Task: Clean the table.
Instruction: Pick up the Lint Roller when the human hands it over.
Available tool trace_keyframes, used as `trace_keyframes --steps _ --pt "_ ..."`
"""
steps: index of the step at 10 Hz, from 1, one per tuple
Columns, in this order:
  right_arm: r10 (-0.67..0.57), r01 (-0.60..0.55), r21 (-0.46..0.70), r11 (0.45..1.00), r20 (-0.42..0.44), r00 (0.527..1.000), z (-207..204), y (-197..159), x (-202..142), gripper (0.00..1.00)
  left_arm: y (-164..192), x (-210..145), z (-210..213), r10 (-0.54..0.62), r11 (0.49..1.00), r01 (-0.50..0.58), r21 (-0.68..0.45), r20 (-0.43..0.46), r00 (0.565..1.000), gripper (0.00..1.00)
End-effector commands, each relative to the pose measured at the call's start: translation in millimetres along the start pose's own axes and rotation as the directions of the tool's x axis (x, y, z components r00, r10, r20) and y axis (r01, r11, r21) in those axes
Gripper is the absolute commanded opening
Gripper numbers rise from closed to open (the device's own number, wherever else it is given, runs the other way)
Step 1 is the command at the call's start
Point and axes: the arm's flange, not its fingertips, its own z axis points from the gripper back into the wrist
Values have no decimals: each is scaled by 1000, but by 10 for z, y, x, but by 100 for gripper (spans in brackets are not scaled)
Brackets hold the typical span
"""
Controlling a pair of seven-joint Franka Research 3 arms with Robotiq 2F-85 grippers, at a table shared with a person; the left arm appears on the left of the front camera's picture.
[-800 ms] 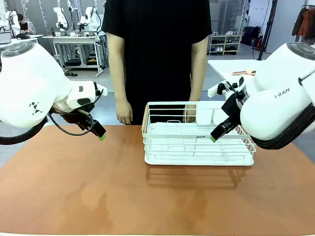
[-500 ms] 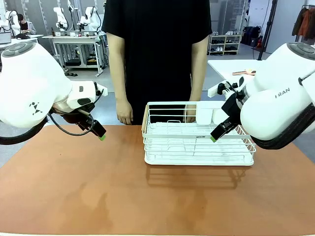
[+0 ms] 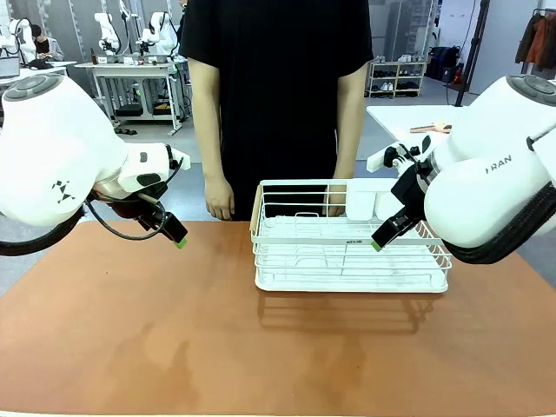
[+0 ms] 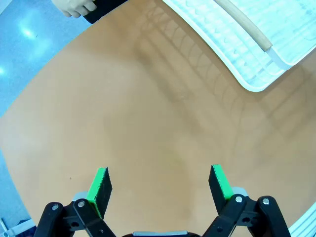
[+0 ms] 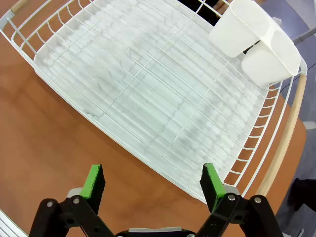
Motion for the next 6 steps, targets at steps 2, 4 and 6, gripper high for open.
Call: trace_keyframes --steps 2,4,6 --pt "0 0 0 1000 0 1000 0 0 0 100 0 0 0 0 1000 0 0 0 1000 100" --pt "-127 127 204 971 -16 992 624 -485 183 100 551 304 751 201 938 -228 -263 -123 972 100" --pt "-290 278 470 838 -49 956 1171 -1152 133 100 1161 234 1424 389 755 -406 -514 -147 909 100"
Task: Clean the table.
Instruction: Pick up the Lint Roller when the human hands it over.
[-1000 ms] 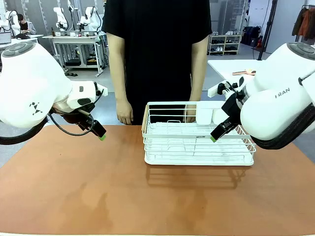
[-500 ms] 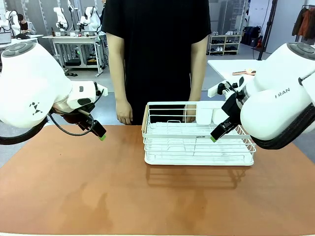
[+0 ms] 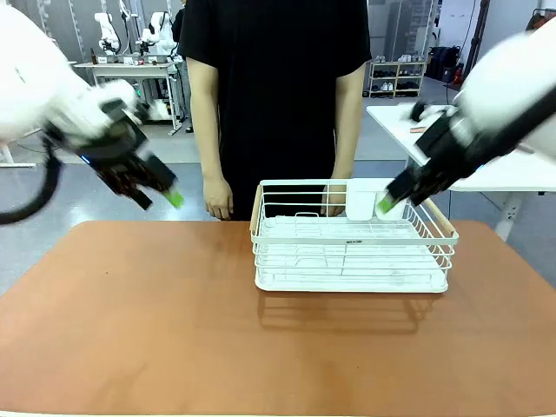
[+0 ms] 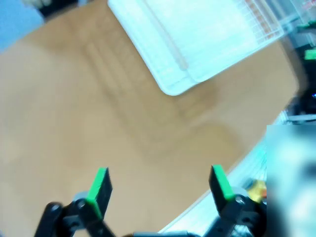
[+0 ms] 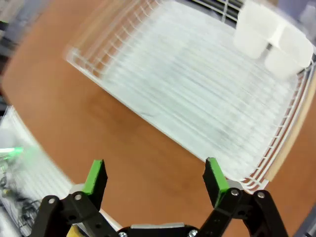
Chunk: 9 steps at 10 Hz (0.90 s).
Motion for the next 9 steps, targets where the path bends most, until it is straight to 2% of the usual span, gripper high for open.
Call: trace_keyframes --steps 1,2,3,5,6,7,8,9 --pt "-201 197 176 964 2 980 760 -676 23 100 540 1 1009 297 914 -274 -300 34 954 100" --pt "-286 266 324 908 15 958 1055 -900 -57 100 833 -168 1271 432 819 -375 -435 38 901 100" --pt "-395 354 425 833 10 918 1338 -1191 -218 100 1166 -414 1506 554 737 -445 -508 77 829 100" --pt "-560 444 572 690 33 828 1712 -1793 -793 100 1848 -1099 1929 719 616 -494 -613 182 671 100" --pt "-644 480 608 633 69 762 1758 -2087 -1121 100 2256 -1498 2032 777 556 -512 -655 189 601 100" --pt "-659 488 628 607 54 750 1705 -2248 -1327 100 2536 -1786 2075 804 513 -538 -669 156 574 100" --pt "-685 513 637 575 32 728 1613 -2365 -1442 100 2690 -1981 2102 820 495 -544 -677 157 551 100" --pt "-691 526 640 560 11 723 1539 -2414 -1510 100 2758 -2048 2083 834 472 -551 -688 146 532 100"
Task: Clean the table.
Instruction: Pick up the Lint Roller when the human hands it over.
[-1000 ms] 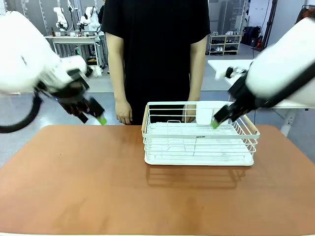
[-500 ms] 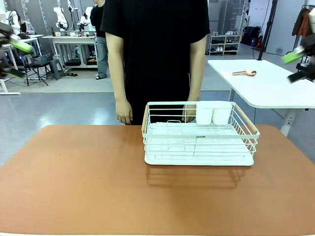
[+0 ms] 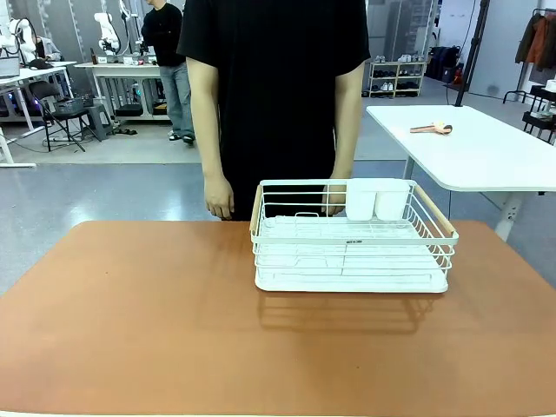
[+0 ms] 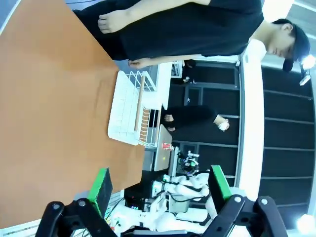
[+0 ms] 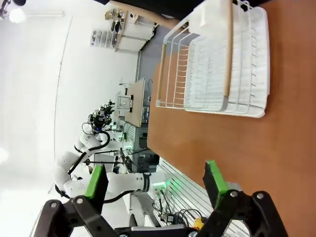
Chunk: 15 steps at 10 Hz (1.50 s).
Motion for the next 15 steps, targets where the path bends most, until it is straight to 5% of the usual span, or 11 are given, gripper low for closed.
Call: trace_keyframes --steps 1,2,3,15 --pt "31 -32 -14 999 -59 998 -200 57 145 100 -123 173 -121 -17 999 17 -44 -4 1000 100" --pt "0 0 0 1000 0 1000 0 0 0 100 -180 199 -183 -36 999 36 -14 -20 999 100" --pt "0 0 0 1000 0 1000 0 0 0 100 59 65 -30 14 1000 -14 -17 6 1000 100" --pt "0 0 0 1000 0 1000 0 0 0 100 59 65 -30 14 1000 -14 -17 6 1000 100"
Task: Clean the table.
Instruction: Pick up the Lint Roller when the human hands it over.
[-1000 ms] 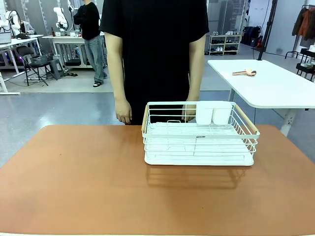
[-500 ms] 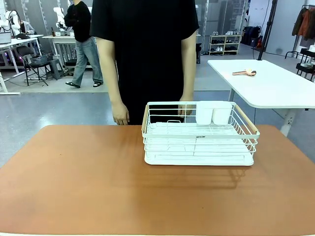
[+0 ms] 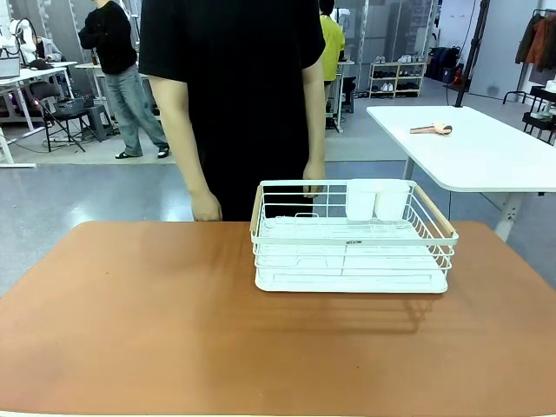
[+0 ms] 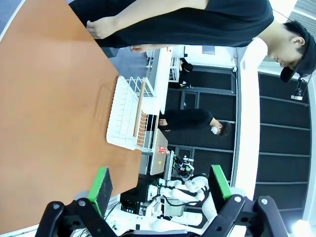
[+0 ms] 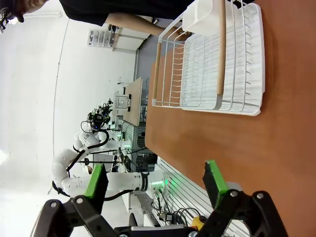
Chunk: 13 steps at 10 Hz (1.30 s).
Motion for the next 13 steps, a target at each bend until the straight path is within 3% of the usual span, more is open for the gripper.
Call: trace_keyframes --steps 1,13 --pt "6 -6 14 1000 5 1000 -2 38 -13 100 10 -36 34 -6 1000 6 -12 -9 1000 100" --pt "6 -6 14 1000 5 1000 -2 38 -13 100 10 -36 34 -6 1000 6 -12 -9 1000 100"
